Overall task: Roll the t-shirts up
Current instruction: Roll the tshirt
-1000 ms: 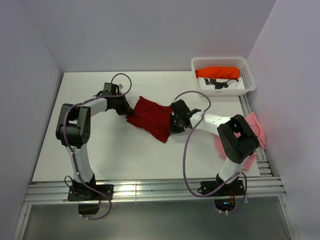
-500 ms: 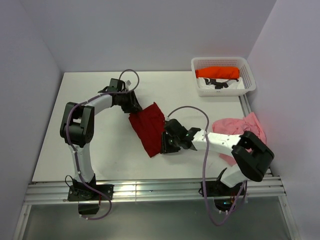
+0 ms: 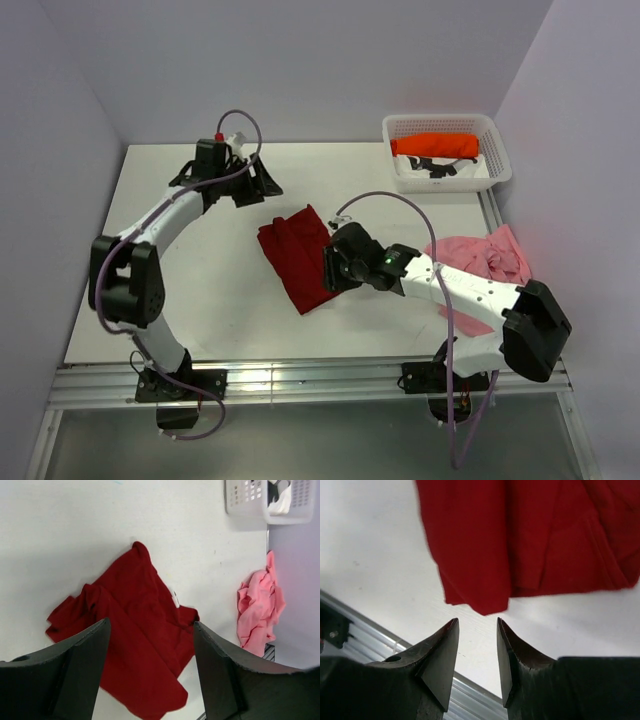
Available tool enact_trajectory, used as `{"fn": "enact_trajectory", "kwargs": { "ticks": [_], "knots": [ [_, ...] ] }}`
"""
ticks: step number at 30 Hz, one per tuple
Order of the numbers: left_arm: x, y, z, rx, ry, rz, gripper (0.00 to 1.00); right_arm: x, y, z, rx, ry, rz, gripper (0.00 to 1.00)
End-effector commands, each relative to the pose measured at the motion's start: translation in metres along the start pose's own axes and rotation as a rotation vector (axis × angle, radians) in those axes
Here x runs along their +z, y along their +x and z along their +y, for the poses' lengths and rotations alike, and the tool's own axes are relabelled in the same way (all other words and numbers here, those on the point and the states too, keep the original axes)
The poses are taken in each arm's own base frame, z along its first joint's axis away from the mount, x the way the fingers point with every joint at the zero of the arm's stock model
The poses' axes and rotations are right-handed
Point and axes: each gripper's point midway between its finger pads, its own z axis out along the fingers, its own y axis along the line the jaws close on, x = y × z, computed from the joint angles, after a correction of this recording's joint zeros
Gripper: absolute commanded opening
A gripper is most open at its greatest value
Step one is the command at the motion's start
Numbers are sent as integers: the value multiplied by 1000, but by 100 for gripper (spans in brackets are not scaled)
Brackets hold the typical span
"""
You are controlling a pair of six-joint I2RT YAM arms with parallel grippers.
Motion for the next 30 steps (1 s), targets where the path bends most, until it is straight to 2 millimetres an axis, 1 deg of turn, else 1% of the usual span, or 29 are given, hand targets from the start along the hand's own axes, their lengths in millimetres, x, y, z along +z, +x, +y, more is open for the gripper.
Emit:
{"fn": "enact_trajectory", "kwargs": {
  "ticks": [1, 2, 3, 4, 5, 6, 7, 8, 9, 10, 11, 12, 14, 15, 17, 18, 19, 20, 21, 22, 23, 24, 25, 26, 28, 30],
  "knots": [
    [-35, -7, 4, -75, 1, -97, 72, -14, -36, 38, -116, -157, -107, 43],
    [-38, -4, 9, -94, -2, -105, 73, -11, -37, 43, -129, -179, -100, 43],
    [-44, -10, 13, -103, 10, -144, 74, -11, -44, 51, -134, -204, -106, 42],
    [-44, 6, 23, -145, 14, -119, 76, 0, -41, 53, -145, -205, -78, 42],
    [-51, 8, 20, -147, 41, -134, 78, 4, -44, 58, -150, -220, -78, 42],
    [-53, 3, 21, -146, 68, -170, 99, 8, -44, 60, -148, -226, -67, 40],
    [-51, 20, 31, -174, 60, -142, 100, 14, -45, 62, -142, -225, -60, 39],
    [-52, 20, 26, -172, 94, -151, 100, 24, -42, 62, -140, -224, -44, 38],
    [-50, 24, 28, -178, 98, -147, 99, 30, -37, 60, -134, -226, -27, 35],
    [-46, 33, 33, -195, 103, -132, 100, 37, -35, 60, -118, -233, -21, 34],
    [-44, 36, 36, -199, 102, -127, 100, 41, -33, 58, -109, -233, -15, 33],
    [-42, 40, 38, -207, 102, -119, 100, 46, -26, 52, -101, -221, 1, 31],
    [-37, 50, 43, -226, 116, -101, 99, 50, -24, 44, -84, -209, -3, 29],
    [-34, 55, 46, -234, 111, -93, 99, 55, -17, 33, -71, -187, 14, 29],
    [-29, 64, 54, -247, 98, -78, 99, 59, -13, 24, -54, -169, 26, 27],
    [-28, 67, 57, -253, 87, -76, 98, 63, -7, 14, -40, -150, 42, 26],
    [-26, 73, 61, -265, 79, -67, 98, 64, -4, 10, -32, -151, 44, 26],
    [-25, 74, 62, -261, 82, -72, 98, 65, -2, 10, -27, -161, 42, 25],
    [-24, 79, 66, -270, 65, -70, 98, 67, 5, 4, -18, -153, 54, 25],
    [-22, 81, 68, -267, 58, -68, 98, 69, 7, 4, -14, -157, 49, 25],
    [-20, 87, 69, -270, 50, -53, 98, 70, 10, 2, -9, -154, 53, 25],
    [-18, 91, 71, -270, 39, -48, 97, 72, 17, -2, -6, -147, 63, 24],
    [-14, 95, 77, -274, 16, -42, 97, 76, 20, -5, -6, -145, 67, 24],
    [-10, 101, 76, -267, 10, -28, 97, 77, 23, -6, -4, -143, 71, 24],
    [-3, 111, 82, -278, -12, -10, 96, 82, 31, -11, -5, -134, 89, 23],
    [3, 118, 81, -280, -1, -2, 95, 83, 34, -12, -5, -136, 97, 22]
  ]
}}
